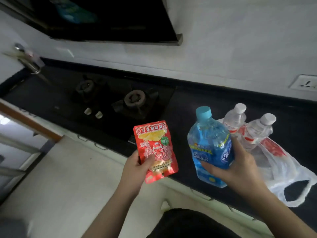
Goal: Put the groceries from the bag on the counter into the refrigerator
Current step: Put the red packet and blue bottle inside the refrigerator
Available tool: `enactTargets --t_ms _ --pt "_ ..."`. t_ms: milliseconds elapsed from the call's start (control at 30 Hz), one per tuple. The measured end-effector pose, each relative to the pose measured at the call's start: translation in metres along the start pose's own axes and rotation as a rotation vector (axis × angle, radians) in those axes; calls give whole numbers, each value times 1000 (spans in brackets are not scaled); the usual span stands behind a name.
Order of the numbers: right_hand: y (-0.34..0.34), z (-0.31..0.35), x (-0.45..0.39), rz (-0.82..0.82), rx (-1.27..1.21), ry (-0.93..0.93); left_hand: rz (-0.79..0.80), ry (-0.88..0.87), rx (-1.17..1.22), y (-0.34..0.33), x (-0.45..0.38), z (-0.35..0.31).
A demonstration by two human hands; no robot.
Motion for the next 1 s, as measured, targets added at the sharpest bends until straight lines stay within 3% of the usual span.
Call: enactTargets --t_ms 367,633,1000 --pt "-76 22 -5 225 -7 42 -326 165 317 63 90 64" --pt "-159 83 10 434 -48 177 -511 146 560 120 164 108" --pt "-317 188 94 670 -103 400 -726 44 837 236 311 186"
Point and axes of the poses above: each hand's wrist, its own x-axis away from the middle knuckle, its own y-axis out of the back of the hand, z = x × y, the point moved 5 cm from there along -x, towards the middle knuckle, and after that the axes turned 8 degrees about z, right-handed, at the moved point
